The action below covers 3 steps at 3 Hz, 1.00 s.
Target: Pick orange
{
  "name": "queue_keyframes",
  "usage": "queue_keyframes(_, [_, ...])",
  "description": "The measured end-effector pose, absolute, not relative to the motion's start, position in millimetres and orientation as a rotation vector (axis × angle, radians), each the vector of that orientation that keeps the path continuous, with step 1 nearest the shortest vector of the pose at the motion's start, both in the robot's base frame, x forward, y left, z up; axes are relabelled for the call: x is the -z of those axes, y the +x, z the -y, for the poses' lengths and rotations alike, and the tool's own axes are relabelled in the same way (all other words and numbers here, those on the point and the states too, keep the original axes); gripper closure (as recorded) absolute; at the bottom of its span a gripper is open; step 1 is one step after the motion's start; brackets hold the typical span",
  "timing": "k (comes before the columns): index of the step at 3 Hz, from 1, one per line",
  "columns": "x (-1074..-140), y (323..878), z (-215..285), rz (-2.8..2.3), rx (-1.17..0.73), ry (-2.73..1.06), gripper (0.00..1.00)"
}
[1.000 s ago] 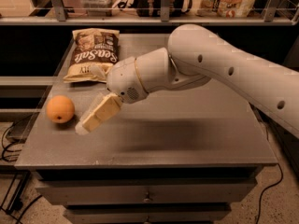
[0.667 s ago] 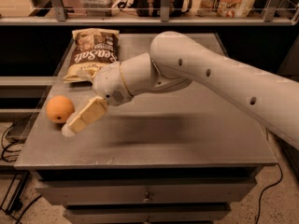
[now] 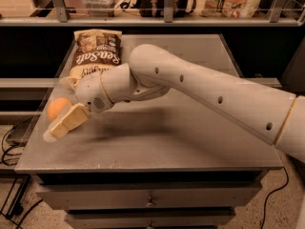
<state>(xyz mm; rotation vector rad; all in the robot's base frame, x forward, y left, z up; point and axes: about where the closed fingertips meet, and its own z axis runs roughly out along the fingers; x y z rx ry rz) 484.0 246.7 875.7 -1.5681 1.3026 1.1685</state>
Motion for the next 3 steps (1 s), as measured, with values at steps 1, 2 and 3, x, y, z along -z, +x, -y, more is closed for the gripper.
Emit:
queue_keyframes(1, [-862.0,486.4,-257.5,-1.305,-1.215,-1.535,0.16])
queue_keyframes(2, [-853.2,488.6,-258.9,-1.311,-1.225,-1.511,0.41])
queue_keyframes(3, [-855.1,490.7,-252.3,-1.316,-1.214,-1.49,0.63])
